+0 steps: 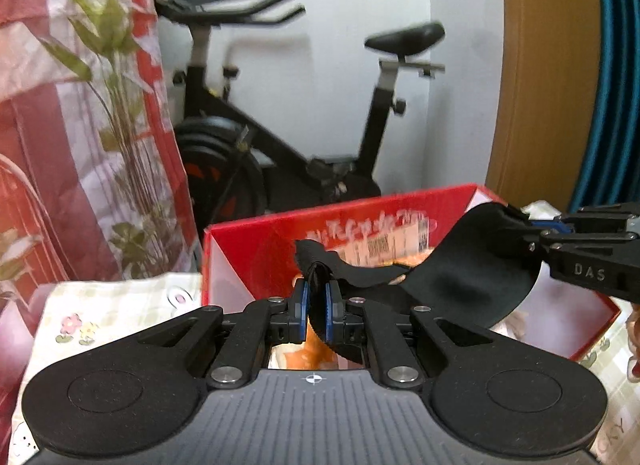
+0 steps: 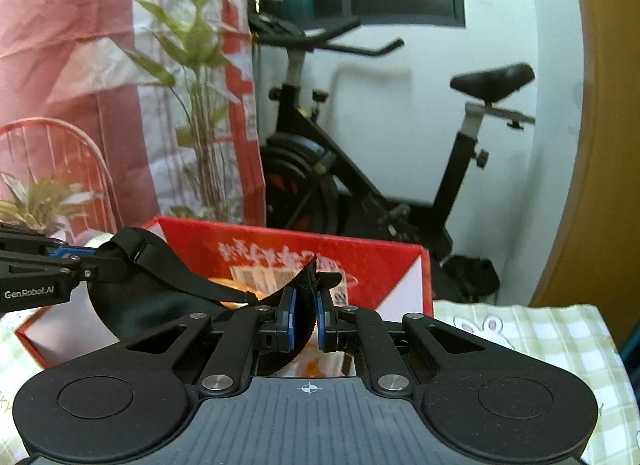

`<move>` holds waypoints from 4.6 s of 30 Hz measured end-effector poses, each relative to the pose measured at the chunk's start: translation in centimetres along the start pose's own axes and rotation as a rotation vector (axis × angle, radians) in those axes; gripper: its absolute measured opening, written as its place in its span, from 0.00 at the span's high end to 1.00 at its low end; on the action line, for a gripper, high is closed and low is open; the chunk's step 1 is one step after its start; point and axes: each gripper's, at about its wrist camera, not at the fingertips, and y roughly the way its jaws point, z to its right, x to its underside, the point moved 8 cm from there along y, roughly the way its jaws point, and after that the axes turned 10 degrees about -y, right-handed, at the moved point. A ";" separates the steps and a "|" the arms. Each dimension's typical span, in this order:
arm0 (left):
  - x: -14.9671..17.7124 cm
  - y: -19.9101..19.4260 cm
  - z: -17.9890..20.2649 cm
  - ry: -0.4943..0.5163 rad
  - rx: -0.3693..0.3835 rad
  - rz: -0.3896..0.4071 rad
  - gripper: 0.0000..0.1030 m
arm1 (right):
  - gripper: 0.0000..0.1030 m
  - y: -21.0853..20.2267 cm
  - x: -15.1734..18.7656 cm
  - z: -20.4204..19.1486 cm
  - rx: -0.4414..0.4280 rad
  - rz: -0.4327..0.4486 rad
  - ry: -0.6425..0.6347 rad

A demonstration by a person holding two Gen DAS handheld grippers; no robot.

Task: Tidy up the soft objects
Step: 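Lift the eye mask over the red box and open the left tool, then move both tools down to the black-and-white gloves on the table, then close both tools on the gloves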

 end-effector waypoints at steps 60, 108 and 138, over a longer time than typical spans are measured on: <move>18.8 -10.7 -1.1 -0.073 -0.071 -0.111 0.00 | 0.00 -11.1 16.7 -11.2 0.038 -0.116 0.051; 21.4 -8.8 -2.9 -0.251 -0.035 -0.180 0.00 | 0.02 -10.8 18.3 -12.7 -0.021 -0.090 -0.019; 20.6 -10.6 1.1 -0.200 0.165 -0.215 0.48 | 0.61 -12.9 18.7 -10.1 -0.117 -0.077 0.184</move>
